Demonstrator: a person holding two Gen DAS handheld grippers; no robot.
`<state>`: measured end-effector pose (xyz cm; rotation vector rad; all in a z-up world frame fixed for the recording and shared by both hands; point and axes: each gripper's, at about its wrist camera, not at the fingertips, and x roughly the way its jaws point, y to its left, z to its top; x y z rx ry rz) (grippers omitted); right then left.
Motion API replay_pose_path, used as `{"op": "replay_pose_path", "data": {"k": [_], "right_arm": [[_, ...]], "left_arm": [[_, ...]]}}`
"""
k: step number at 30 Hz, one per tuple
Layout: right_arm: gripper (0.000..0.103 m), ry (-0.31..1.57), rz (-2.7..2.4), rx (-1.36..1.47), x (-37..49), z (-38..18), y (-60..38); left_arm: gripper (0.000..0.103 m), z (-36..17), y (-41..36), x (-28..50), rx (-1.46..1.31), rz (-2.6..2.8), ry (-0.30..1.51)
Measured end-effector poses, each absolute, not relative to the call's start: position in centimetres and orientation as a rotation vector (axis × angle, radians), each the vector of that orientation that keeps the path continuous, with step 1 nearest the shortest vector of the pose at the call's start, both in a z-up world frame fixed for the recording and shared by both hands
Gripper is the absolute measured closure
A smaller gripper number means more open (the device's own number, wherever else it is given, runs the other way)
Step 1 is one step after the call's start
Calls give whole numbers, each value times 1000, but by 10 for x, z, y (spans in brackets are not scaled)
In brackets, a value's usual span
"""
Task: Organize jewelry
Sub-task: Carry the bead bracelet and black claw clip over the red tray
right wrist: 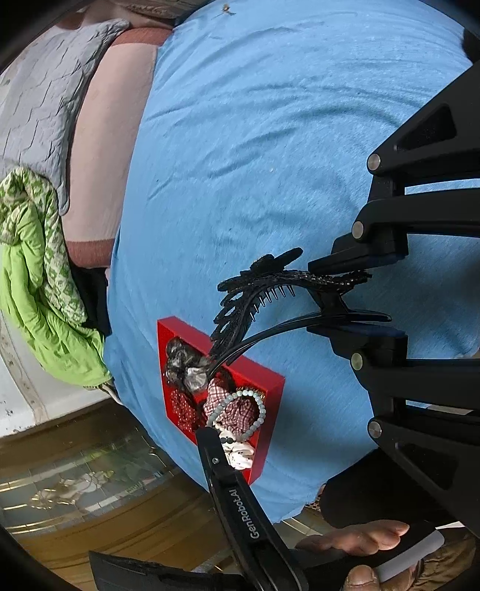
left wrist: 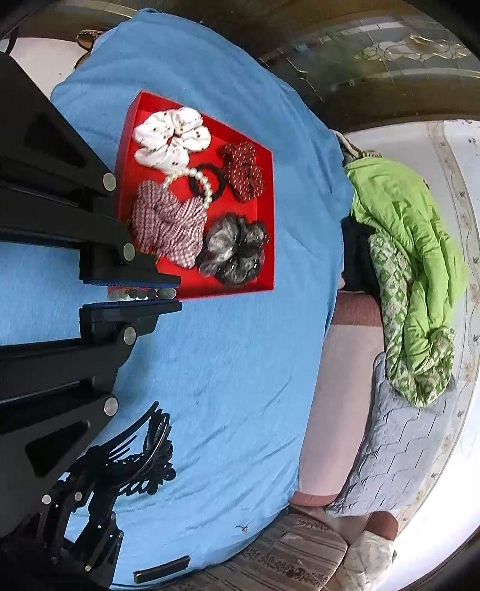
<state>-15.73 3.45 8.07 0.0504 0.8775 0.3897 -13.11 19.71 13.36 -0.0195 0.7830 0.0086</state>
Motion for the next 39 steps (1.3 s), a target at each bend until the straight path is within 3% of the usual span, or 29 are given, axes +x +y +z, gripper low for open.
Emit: {"op": "replay_pose_path", "data": {"k": [20,39], "right_arm": [[76,865,499,-55,-122,95,108],[76,879,525,-48,-103,92,127]], "left_arm": [[97,147,280,-107,-28,139,748],[97,146,308,-72,-64,149,763]]}}
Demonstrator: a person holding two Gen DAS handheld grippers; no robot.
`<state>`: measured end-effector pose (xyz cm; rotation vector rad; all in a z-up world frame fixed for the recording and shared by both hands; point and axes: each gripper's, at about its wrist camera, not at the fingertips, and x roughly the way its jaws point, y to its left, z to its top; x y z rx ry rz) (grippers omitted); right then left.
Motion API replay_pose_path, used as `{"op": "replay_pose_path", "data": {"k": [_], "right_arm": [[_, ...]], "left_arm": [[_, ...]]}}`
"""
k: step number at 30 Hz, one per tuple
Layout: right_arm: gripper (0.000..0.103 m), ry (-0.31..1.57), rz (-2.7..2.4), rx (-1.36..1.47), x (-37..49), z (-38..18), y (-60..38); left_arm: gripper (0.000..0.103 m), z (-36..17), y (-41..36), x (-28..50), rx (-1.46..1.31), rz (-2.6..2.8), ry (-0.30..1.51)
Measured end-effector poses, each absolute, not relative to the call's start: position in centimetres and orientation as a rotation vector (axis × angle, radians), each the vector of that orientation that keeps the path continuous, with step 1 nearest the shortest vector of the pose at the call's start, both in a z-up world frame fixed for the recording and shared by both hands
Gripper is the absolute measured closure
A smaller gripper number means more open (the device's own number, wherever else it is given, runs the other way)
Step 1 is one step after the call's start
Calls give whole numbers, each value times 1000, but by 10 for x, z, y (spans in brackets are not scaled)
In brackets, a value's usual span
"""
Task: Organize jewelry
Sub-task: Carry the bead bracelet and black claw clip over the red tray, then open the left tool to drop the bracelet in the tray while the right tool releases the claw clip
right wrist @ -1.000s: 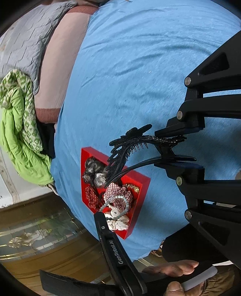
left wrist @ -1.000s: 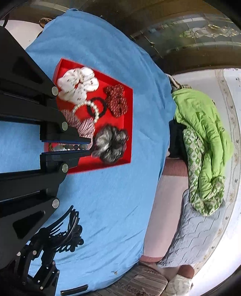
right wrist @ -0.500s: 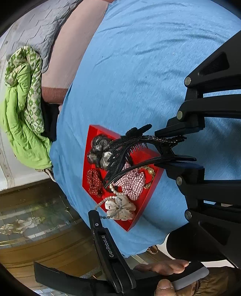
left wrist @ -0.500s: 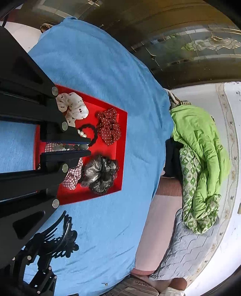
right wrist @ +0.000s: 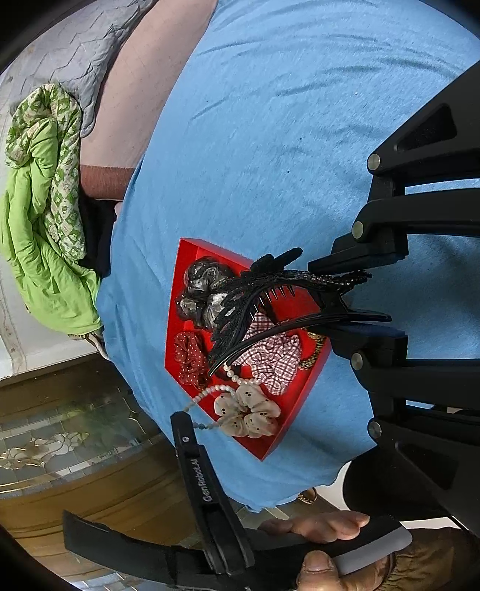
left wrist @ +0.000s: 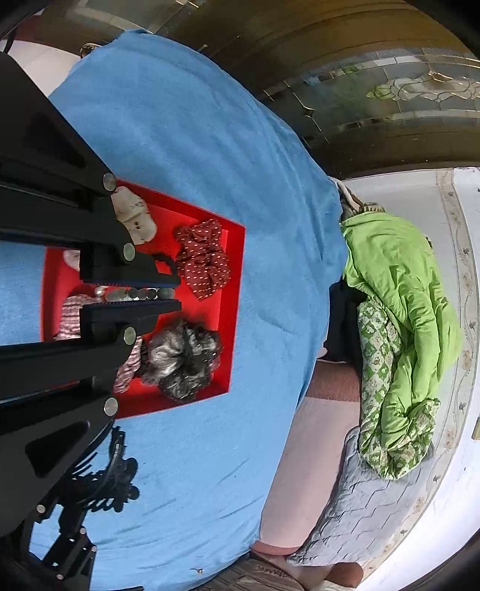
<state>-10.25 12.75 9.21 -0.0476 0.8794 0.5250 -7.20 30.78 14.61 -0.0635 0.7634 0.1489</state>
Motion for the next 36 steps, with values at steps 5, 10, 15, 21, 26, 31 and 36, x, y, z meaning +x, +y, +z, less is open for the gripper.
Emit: {"op": "replay_pose_path", "data": {"k": [5,10,15,21,26,31,36], "right_arm": [[76,870,533,-42,-85,95,139],[76,872,548,-31,-64,92,156],[76,897,558,-19,-42,82,171],[76,922,556,-27,-17,69,187],[76,940,551,-23,4,63,203],[76,959,554,-22,22,57,218],[76,976,554,-15,35,52,228]], "left_arm": [[97,152,324,-52,-96,143,758],[97,146,339,-30,-166,126,761],[97,120,356,-13,-285,109,797],[98,86,386,2,-447,86,840],[97,72,396,7,-487,74,855],[98,69,394,7,-434,87,860],[98,67,388,4,-356,122,862]]}}
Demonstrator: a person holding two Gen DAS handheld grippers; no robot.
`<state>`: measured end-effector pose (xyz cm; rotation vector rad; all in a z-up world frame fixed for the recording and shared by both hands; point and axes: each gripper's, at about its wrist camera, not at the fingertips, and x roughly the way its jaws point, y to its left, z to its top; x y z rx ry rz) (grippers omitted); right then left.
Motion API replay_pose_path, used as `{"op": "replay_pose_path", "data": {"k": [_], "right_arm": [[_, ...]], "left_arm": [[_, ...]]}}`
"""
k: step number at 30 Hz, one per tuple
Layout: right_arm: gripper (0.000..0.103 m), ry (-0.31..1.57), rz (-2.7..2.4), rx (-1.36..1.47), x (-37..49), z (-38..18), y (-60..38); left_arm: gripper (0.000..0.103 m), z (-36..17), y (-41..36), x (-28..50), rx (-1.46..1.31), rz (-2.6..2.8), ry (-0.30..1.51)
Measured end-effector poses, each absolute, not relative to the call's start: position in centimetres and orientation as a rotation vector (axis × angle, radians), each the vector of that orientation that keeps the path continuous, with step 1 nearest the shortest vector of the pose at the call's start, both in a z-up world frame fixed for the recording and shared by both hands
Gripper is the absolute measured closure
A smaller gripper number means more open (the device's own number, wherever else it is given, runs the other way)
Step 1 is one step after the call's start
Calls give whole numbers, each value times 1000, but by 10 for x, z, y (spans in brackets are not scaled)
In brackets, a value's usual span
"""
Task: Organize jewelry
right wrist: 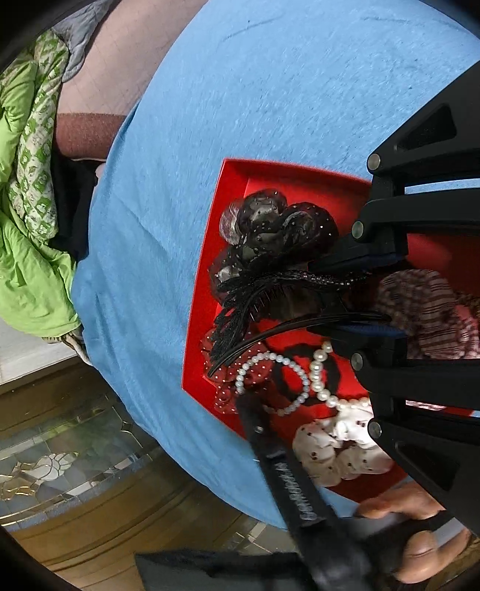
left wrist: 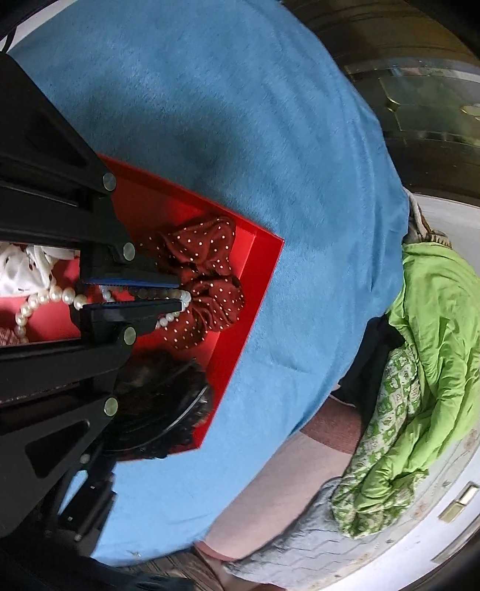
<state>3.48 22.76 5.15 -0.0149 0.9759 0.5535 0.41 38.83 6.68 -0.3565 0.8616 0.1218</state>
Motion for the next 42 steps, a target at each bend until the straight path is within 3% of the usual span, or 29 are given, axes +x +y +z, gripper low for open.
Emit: {"op": "replay_pose_path", "data": {"k": [11,13,15,17,19,27,42], "right_arm": [[74,1011,560,-34,41,44,239],[74,1007,562,-43,40,46,241],[71,996,564,-47,38,48,241],[60,981,567,-46,36,53,242],[53,960,566,-48,33,59,240],[51,926,574,-32,28,74,233],[47,909,511,50,9,83,188]], "left_arm": [[97,71,388,-2,-334,141,833],[90,72,388,-3,-316,162,825],[70,74,387,-5,-299,183,810],[61,77,387,-7,-293,196,791],[58,80,387,-9,-286,204,773],[39,87,383,-12,-264,211,743],[33,90,374,-17,-215,235,722]]}}
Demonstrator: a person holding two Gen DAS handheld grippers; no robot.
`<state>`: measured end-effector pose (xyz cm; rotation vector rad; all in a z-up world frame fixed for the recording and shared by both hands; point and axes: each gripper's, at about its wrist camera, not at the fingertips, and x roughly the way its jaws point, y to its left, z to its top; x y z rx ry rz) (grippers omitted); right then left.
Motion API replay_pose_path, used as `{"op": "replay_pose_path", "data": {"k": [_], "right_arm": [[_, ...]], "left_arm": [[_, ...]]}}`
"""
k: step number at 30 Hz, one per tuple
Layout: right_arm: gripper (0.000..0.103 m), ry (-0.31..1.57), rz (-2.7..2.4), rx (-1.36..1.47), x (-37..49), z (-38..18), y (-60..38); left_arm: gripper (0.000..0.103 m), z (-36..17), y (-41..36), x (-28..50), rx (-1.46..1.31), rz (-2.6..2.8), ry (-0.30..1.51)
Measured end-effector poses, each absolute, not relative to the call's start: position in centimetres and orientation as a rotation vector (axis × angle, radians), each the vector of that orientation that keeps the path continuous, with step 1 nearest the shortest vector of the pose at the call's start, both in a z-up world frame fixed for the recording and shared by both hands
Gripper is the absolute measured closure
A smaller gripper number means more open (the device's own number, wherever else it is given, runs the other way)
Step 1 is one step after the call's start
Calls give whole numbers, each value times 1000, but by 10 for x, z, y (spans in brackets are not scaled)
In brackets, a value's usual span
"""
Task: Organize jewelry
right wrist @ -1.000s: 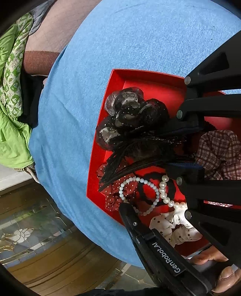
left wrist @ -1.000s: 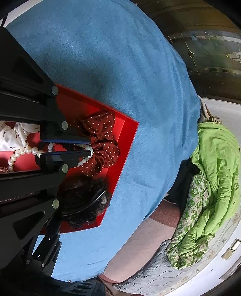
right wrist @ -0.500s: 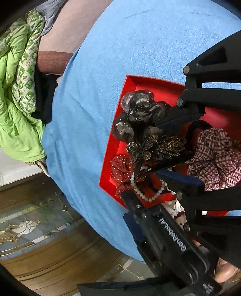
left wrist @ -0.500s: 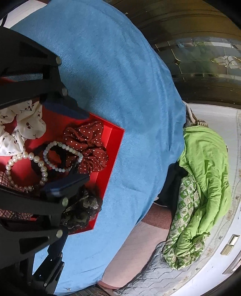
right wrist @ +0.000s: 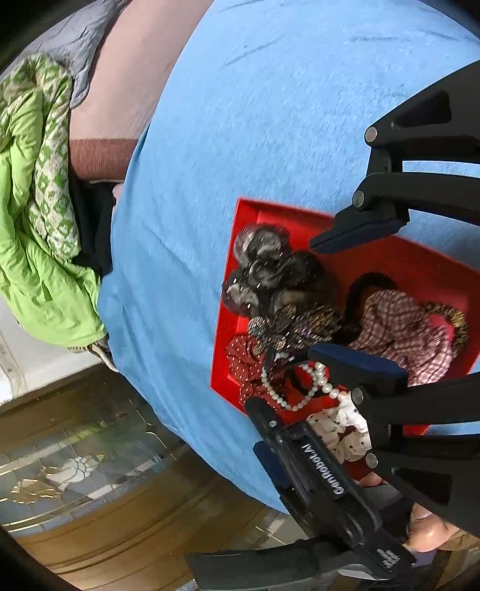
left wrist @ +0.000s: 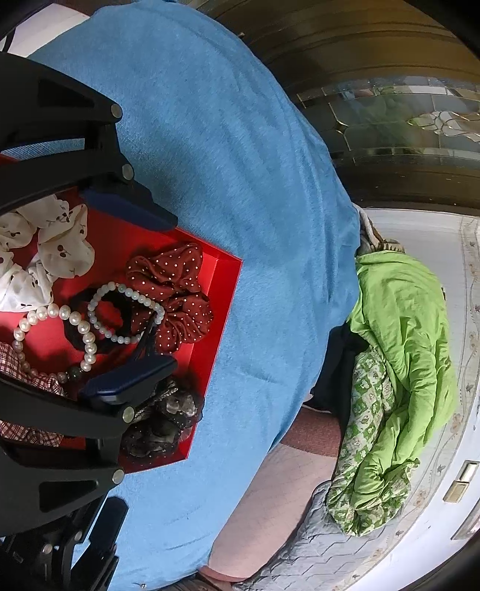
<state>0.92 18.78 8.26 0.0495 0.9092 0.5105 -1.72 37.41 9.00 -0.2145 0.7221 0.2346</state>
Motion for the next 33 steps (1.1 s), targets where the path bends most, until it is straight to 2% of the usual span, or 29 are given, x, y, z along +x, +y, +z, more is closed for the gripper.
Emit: {"op": "replay_pose_path", "data": {"k": [7,15,21,24,27,33], "right_arm": [[46,910,460,77,-11,79,159],[44,938,407,128,-47,66,121],[44,937,365,131,-74,63,95],[43,915,352,116,-89,67,86],[36,890,347,122,-106,71,77],[35,832,322,110,-136,81,63]], "left_arm": [[29,95,359,-27,-127,308,656],[1,125,324,-77,27,515,426],[0,143,302,-130,24,516,338],[0,153,292,-145,-6,481,375],[0,159,282,-155,-43,419,432],[0,162,259,-178,-31,365,494]]}}
